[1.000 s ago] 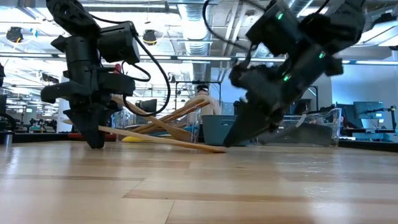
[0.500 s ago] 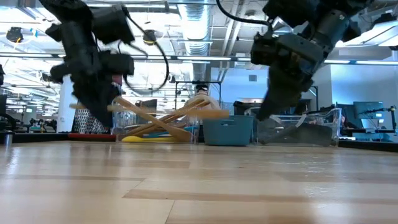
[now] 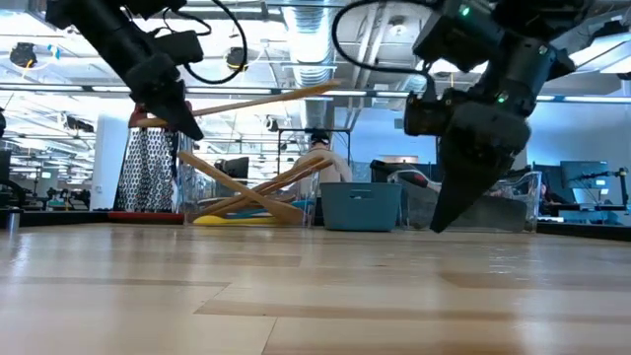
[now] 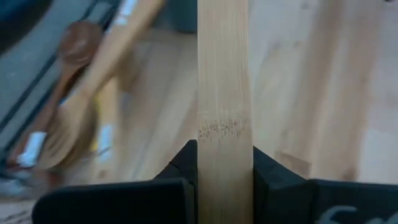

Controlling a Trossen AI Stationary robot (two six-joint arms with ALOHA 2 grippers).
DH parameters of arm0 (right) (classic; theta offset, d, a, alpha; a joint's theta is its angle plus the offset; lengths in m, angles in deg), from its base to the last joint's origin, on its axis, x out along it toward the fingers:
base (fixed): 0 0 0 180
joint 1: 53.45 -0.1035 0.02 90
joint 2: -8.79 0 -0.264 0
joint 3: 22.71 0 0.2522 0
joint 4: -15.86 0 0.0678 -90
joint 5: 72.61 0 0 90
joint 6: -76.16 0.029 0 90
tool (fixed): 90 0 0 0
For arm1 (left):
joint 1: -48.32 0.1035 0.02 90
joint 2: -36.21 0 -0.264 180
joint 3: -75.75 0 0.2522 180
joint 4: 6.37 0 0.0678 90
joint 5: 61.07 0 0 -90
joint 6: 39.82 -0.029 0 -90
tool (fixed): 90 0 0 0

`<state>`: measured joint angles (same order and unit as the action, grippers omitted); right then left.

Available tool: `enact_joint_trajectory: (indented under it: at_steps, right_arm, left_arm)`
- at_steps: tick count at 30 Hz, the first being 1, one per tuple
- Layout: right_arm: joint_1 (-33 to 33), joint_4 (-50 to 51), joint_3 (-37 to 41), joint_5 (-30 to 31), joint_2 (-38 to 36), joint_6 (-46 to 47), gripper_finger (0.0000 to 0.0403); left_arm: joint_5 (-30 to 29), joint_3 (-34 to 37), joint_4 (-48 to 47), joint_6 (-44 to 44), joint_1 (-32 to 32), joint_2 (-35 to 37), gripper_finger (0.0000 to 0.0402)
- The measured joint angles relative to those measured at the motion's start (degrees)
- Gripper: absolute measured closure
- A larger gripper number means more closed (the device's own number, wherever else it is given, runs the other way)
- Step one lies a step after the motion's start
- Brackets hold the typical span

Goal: Pick & Place Kitchen Items
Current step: Put the brown slotted spoon into the left transparent bin

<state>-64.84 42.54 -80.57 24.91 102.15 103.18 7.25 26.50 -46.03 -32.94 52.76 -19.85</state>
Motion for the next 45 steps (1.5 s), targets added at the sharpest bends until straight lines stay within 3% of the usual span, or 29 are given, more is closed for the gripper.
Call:
enact_joint_trajectory:
  at_steps: [7,17,30,45]
  right_arm:
    - [1.65,0.38,-0.02,0.01,0.79,0.01,0.0403]
    - [2.16,0.40,-0.04,0.01,0.75,-0.43,0.0403]
    - [2.07,0.34,-0.04,0.10,0.75,-0.60,0.0403]
    - [2.16,0.34,-0.04,0.27,0.70,-0.62,0.0403]
  left_arm:
    - [-0.98,-6.66,-8.90,-0.94,5.36,-2.54,0.0360]
    - [0.49,-19.13,-22.14,-4.83,15.31,-12.60,0.0359]
    - [0.35,-22.30,-23.54,-11.79,25.75,-24.48,0.0362]
    - [-0.32,-23.03,-23.74,-14.38,29.38,-26.22,0.0351]
